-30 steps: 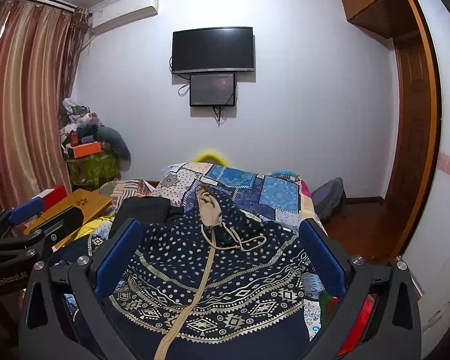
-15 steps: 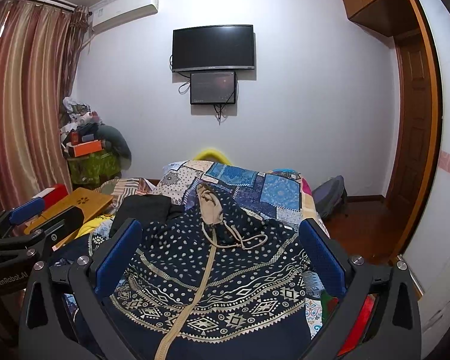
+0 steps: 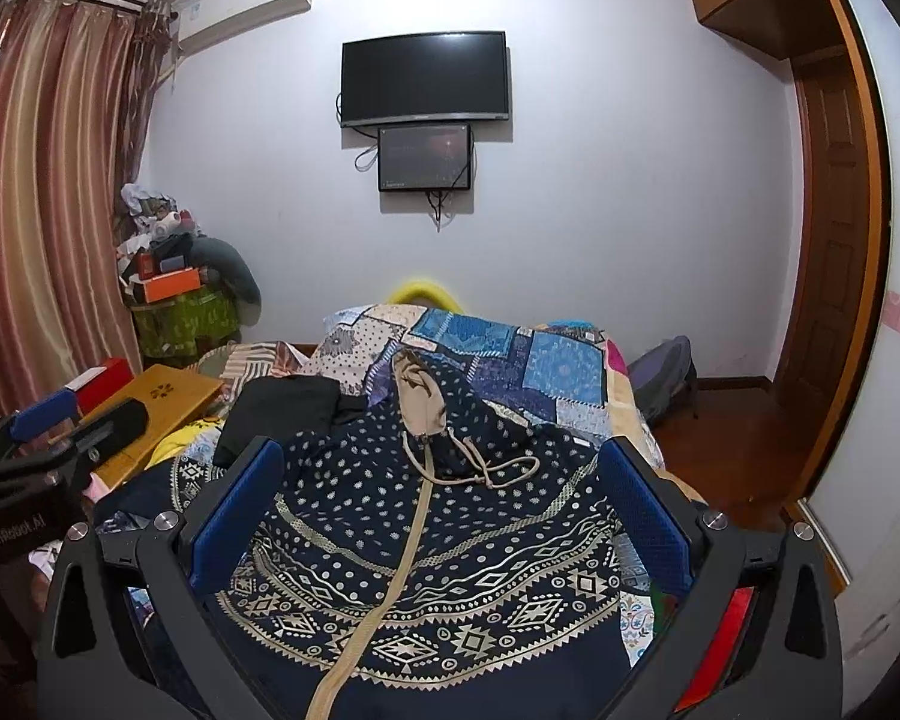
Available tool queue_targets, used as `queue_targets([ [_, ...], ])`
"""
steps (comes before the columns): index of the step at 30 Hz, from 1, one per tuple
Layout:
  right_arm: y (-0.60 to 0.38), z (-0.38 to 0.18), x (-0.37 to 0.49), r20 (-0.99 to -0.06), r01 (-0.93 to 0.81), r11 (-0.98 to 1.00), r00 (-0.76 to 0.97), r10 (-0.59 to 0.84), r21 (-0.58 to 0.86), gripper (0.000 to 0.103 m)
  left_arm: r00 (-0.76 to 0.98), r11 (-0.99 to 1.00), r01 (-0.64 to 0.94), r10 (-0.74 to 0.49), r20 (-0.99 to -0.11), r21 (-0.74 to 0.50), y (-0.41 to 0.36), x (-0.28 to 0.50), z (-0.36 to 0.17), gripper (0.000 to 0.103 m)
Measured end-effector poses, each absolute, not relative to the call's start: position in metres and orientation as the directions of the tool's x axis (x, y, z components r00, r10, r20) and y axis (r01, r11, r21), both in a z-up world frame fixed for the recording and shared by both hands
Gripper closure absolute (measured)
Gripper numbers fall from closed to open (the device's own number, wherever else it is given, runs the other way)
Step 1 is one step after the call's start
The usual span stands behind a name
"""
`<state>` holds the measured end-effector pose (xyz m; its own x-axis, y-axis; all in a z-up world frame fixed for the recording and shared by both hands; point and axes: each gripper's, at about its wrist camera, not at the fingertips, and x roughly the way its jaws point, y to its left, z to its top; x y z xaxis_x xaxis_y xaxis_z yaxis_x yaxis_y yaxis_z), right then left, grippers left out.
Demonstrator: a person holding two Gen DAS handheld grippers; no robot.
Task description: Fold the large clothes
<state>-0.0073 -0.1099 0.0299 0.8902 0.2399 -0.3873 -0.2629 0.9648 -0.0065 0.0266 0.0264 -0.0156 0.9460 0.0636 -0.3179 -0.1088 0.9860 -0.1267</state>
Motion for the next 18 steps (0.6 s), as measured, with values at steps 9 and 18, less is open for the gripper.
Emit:
queue_targets([
  [9, -0.113, 0.014, 0.034, -0.446, -0.232, 0.973, 0.872, 0.200, -0.018, 0.000, 0.914, 0.953, -0.288, 0.245, -0.323, -0.090, 0.089, 0.065, -0.021, 0.000],
  [18, -0.111, -0.006, 0.096, -0.522, -0.172, 0.984, 0.844, 0.122, -0.049, 0.000, 0.810, 0.875, -0.448, 0.312, -0.497, -0.181, 0.206, 0.118, -0.072, 0.000],
])
